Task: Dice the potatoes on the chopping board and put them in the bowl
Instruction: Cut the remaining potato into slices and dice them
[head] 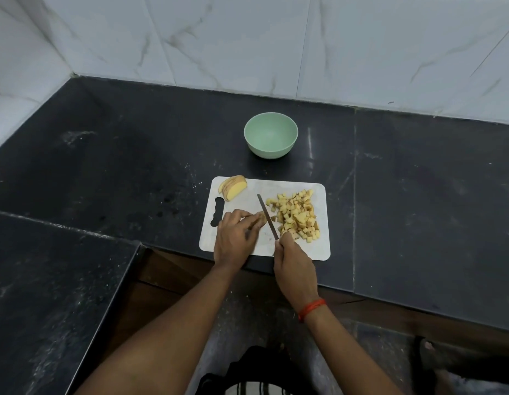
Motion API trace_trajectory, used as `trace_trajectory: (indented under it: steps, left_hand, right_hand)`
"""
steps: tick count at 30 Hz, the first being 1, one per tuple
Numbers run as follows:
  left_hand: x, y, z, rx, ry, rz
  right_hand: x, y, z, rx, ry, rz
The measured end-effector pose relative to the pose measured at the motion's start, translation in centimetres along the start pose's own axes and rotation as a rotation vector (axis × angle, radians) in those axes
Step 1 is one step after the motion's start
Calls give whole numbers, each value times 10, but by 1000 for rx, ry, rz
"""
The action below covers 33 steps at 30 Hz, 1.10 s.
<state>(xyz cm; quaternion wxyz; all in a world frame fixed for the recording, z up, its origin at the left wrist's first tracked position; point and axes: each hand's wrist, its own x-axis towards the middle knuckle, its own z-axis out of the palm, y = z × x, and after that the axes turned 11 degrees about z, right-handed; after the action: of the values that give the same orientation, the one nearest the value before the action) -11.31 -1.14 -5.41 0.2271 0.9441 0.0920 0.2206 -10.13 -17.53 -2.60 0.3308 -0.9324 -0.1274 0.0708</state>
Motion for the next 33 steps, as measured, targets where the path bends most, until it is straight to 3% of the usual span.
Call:
trace_trajectory:
  steps: [11, 24, 33]
  left_hand:
    - [1, -3, -1, 27, 4, 62]
    - [2, -5, 1, 15, 1, 68]
    - [3, -7, 2, 11, 1, 87]
  right_hand:
    - [0, -2, 11, -195, 51, 9]
    - [-21, 0, 0, -218, -87, 98]
    - [10, -19, 15, -345, -80, 19]
